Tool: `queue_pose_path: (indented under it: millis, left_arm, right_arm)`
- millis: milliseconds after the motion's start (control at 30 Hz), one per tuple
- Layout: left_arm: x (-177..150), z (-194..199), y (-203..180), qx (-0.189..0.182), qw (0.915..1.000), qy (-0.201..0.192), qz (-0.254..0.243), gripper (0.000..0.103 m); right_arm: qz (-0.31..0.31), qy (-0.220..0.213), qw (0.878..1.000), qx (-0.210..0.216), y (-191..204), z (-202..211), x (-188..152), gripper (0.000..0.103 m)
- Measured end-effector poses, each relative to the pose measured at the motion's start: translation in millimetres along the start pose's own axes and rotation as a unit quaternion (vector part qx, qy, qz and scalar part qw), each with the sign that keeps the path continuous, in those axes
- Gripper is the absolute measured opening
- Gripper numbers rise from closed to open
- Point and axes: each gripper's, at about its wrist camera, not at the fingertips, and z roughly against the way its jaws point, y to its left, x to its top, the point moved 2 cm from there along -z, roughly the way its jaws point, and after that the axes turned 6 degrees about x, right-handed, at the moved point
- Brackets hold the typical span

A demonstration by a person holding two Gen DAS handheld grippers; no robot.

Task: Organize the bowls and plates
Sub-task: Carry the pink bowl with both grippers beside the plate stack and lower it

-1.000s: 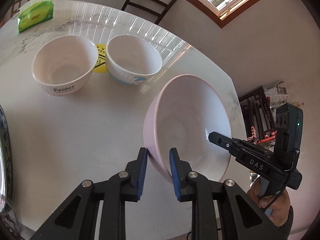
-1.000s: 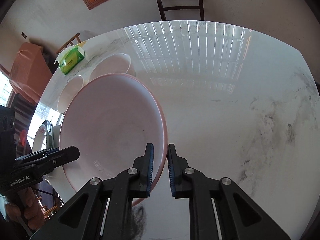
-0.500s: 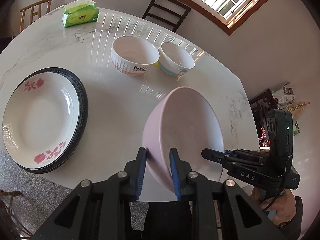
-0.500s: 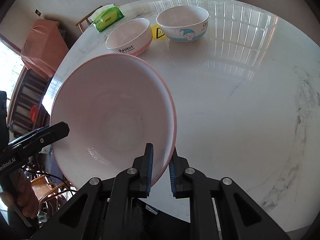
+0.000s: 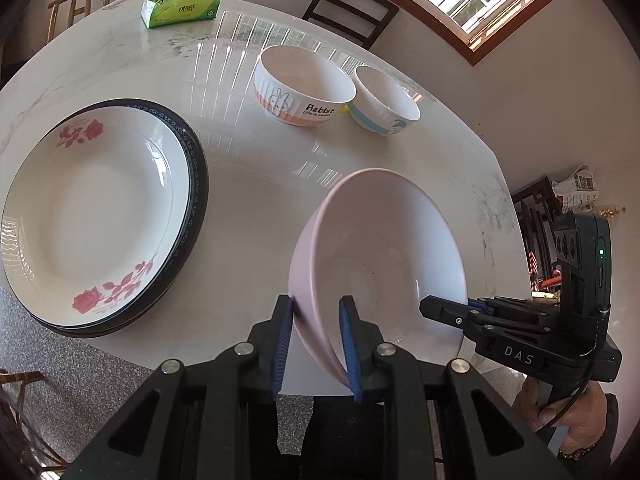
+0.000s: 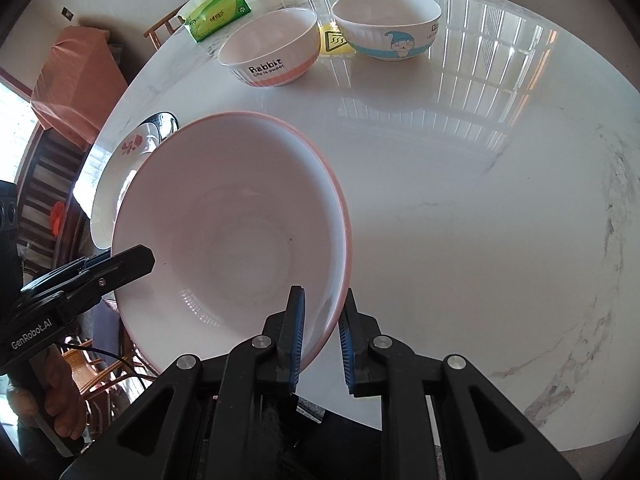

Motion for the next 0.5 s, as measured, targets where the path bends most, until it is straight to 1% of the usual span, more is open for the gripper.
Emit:
queue_pose_path:
  millis: [200,267,333,433,500]
  left_arm:
    - [-1,-4,1,0.014,0.9997,-0.008,-0.019,0.023]
    - [-2,-4,1,0.018,0.9995,-0.011,-0.025,0.026]
    - [-3,-2,1,0.020,0.9991,-0.019,-0.034,0.027]
    - [-2,3,1,0.024,0.9983,-0.028,-0.045,0.030]
    - [-2,9,-1,0.028,0.9973,-0.038,-0.056,0.031]
  right_arm:
    - [0.000,-0.007,1.000,0.009,1,0,-2,0.021]
    - [0.000,-0.010,1.000,0.018,2,1,-3,0.024]
    - [-0.002,-0.023,0.999,0.027,2,6,-4,0.028]
    - [0.007,-0.051,0.998,0.030,3,19,-4,0.031]
    - [0.002,-0.072,0.997,0.041,1,30,-3,0.033]
